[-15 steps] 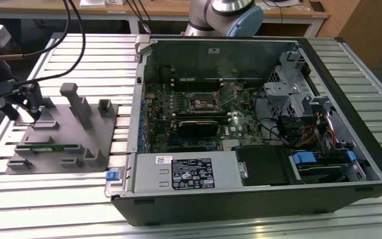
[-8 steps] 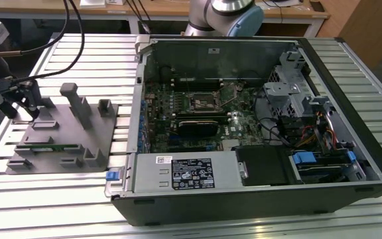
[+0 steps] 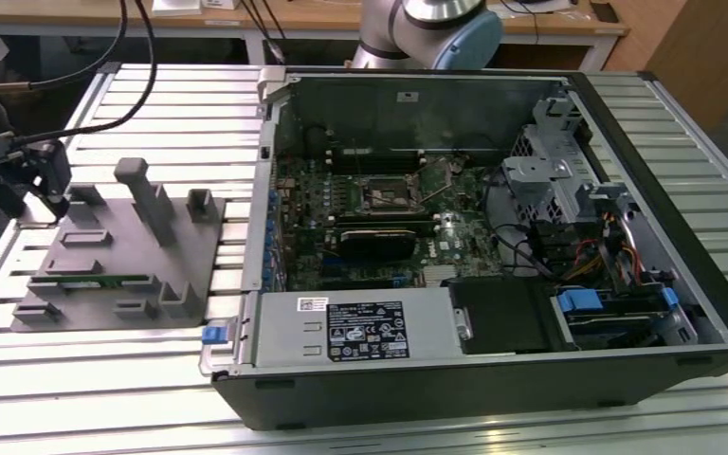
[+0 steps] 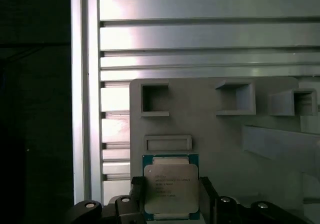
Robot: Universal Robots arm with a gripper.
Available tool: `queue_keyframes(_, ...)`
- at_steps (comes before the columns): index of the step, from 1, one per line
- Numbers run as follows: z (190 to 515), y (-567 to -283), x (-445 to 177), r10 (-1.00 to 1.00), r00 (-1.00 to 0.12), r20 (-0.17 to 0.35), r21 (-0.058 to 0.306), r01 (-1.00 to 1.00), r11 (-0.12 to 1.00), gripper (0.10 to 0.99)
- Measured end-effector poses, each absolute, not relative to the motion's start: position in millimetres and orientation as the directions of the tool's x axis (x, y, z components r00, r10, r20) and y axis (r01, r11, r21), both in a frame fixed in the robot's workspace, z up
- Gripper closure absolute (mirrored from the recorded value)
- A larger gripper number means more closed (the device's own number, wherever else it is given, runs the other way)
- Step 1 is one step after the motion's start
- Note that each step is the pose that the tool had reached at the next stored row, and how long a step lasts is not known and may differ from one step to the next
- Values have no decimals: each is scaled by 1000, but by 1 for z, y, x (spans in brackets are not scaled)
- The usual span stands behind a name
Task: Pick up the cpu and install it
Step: 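Pick up the cpu and move it towards the insertion slot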
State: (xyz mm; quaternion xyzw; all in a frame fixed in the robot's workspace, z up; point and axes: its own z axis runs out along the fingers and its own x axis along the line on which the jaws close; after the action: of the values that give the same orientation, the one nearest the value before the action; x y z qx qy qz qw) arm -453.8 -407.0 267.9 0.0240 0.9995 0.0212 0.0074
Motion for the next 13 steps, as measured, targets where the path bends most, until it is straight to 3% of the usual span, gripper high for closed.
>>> queue_keyframes(13,287,-407,-454,48,-999,-14,43,48,998,561)
